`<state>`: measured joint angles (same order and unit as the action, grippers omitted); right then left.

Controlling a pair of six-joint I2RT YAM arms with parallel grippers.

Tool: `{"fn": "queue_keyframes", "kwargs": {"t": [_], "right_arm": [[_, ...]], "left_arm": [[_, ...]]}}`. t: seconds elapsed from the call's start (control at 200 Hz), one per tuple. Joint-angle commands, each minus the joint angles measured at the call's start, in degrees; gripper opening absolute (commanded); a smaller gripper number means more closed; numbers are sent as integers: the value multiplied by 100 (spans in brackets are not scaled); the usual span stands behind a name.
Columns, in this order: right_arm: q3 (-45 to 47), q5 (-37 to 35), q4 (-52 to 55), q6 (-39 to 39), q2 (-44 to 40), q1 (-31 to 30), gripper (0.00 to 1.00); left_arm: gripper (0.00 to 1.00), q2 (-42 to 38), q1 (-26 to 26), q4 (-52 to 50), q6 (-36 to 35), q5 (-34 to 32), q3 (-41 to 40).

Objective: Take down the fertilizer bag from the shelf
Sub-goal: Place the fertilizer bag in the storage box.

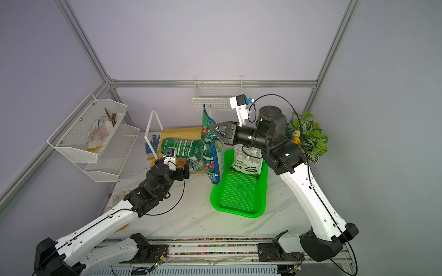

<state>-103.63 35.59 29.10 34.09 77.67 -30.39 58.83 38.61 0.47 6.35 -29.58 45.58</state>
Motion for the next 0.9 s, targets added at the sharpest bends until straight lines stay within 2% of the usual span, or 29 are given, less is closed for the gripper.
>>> {"fn": "queue_keyframes", "kwargs": {"t": [0.0, 0.12, 0.275, 0.425, 0.71, 0.895], "right_arm": [[39, -296, -235, -517, -480, -8, 0], [425, -594, -75, -787, -770, 6, 0], [937, -1094, 128, -1158, -1028, 28, 0], [1345, -1101, 185, -1413, -1061, 117, 0], [2024, -922, 177, -1963, -886, 429, 0], [2409, -940, 154, -2299, -752, 789, 0]], "left_arm": [[100, -7, -29, 128, -108, 293, 32], [100, -25, -27, 90, -9, 693, 161], [100, -5, -29, 7, 237, 1579, 361], [100, 160, -24, -283, 378, 2257, 560], [100, 184, -20, -600, 928, 2510, 341], [100, 77, -20, -640, 991, 2458, 214]]}}
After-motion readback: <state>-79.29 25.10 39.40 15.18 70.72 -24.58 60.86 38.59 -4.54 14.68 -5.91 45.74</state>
